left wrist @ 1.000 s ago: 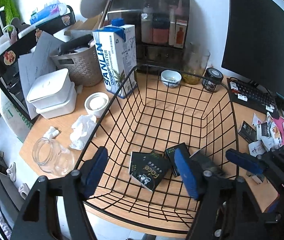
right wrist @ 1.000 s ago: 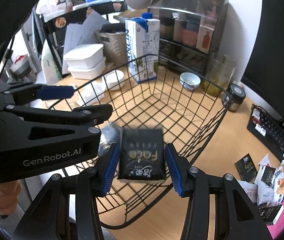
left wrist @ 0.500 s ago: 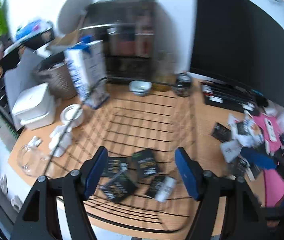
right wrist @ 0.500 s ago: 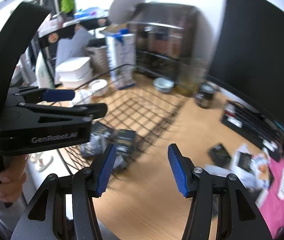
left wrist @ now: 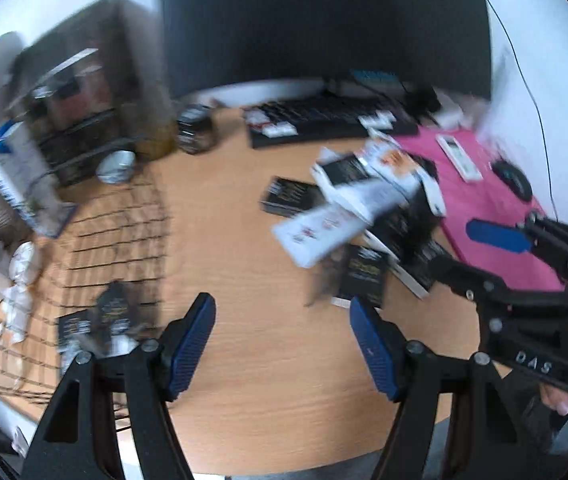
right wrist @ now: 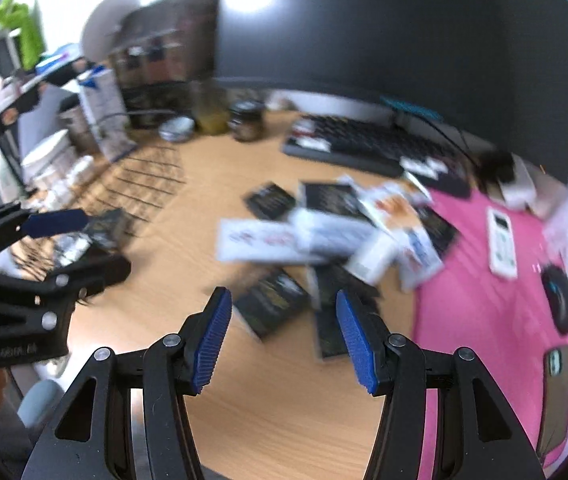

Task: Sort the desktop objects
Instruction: 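Return both tools to the desk pile of tissue packs, then grasp a black Face tissue pack with the right tool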

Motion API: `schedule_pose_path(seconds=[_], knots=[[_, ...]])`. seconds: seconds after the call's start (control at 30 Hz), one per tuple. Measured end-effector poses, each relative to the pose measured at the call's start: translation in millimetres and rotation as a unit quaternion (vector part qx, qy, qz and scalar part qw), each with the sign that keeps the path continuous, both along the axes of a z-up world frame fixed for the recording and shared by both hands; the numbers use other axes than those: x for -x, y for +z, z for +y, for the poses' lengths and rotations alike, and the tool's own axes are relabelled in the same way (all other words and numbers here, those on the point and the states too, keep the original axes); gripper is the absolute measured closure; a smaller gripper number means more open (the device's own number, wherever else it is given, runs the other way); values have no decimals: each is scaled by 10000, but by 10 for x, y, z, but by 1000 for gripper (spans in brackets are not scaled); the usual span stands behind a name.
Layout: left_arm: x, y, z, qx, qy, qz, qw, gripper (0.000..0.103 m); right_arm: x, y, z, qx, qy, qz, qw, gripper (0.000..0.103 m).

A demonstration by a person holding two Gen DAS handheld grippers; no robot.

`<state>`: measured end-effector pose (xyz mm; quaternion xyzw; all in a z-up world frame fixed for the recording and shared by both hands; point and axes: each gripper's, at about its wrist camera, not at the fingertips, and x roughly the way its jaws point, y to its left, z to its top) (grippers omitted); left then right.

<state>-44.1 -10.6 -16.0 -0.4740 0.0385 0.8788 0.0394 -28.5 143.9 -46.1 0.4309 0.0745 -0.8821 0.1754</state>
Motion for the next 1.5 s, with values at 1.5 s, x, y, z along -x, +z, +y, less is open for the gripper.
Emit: schedule_pose_path(seconds=[1.5], knots=[[440,-782,442,322,-489,-752,9954,42,379,-886,284,-224,-100,-487,9985,38]])
